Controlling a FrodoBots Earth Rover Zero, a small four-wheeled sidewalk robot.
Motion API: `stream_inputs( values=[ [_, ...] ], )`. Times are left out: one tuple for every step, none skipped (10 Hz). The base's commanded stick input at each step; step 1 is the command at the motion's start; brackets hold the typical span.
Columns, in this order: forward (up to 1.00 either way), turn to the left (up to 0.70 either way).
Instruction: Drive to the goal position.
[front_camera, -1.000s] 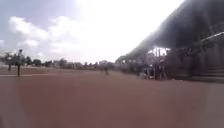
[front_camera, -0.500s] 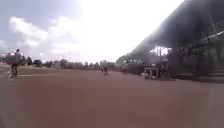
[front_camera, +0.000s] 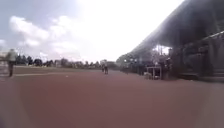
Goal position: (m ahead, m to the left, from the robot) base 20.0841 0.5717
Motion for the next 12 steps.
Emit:
stream_inputs(
  values=[
    [0.70,0.00],
    [0.70,0.00],
    [0.70,0.00],
    [0.70,0.00],
    [0.70,0.00],
    [0.70,0.00],
    [0.70,0.00],
    [0.70,0.00],
    [0.70,0.00],
    [0.70,0.00],
    [0.70,0.00],
    [0.70,0.00]
  ],
)
